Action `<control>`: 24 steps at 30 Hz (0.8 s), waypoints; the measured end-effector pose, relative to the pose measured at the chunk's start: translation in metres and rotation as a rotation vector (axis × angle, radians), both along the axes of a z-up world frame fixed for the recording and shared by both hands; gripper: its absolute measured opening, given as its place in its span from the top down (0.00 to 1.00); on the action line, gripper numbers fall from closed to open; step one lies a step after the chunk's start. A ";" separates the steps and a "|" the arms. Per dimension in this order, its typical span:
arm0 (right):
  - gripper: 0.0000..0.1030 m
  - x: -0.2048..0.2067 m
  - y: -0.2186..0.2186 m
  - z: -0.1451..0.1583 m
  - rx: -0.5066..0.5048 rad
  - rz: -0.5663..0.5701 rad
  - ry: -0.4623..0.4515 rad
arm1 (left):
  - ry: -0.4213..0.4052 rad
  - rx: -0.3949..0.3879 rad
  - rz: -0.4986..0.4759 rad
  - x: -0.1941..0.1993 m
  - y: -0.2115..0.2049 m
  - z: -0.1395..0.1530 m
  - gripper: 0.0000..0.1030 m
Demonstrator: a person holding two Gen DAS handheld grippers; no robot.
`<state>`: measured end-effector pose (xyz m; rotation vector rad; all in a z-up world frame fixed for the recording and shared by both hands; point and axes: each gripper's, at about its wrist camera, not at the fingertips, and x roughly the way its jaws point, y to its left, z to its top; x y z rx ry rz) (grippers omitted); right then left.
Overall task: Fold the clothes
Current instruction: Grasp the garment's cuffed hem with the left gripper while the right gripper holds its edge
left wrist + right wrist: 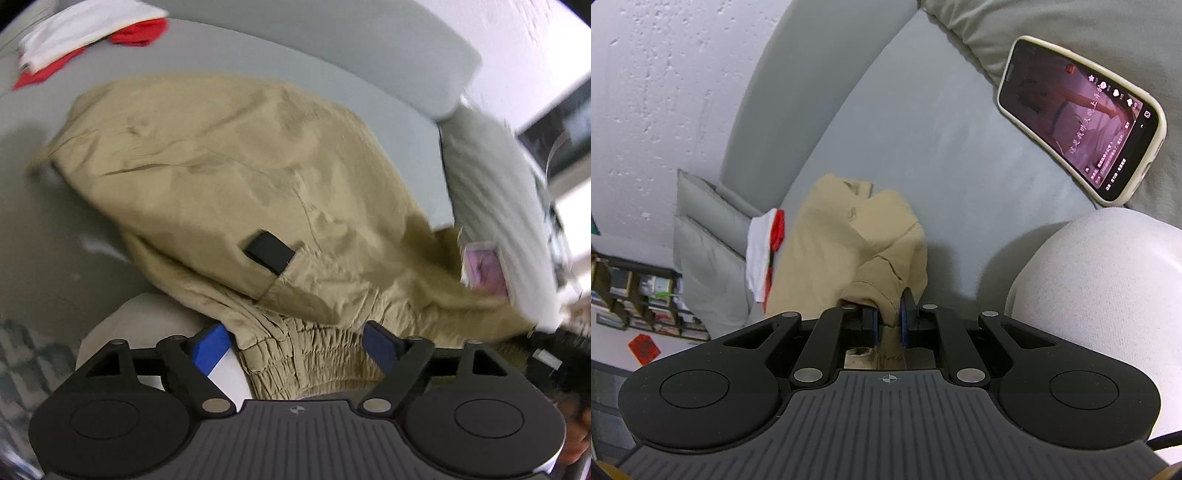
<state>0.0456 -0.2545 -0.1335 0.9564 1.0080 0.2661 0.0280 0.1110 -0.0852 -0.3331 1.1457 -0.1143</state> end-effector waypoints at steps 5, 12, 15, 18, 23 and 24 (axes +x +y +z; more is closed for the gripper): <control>0.89 0.000 -0.004 0.000 0.017 -0.004 0.001 | 0.001 0.092 -0.138 -0.001 -0.016 -0.007 0.36; 0.89 0.001 -0.003 0.001 0.020 -0.003 -0.013 | 0.036 0.169 -0.148 0.014 -0.026 -0.023 0.56; 0.89 0.000 -0.004 0.000 0.021 -0.007 -0.016 | 0.033 0.181 -0.114 0.011 -0.019 -0.024 0.77; 0.88 -0.002 -0.004 -0.003 0.007 -0.006 -0.010 | -0.007 0.142 -0.082 -0.002 -0.009 -0.020 0.86; 0.88 -0.005 0.004 -0.002 -0.095 0.028 -0.015 | -0.110 -0.062 -0.019 -0.035 0.022 0.000 0.89; 0.88 -0.006 0.007 -0.001 -0.123 0.044 -0.016 | -0.126 -0.142 0.010 -0.041 0.032 0.007 0.89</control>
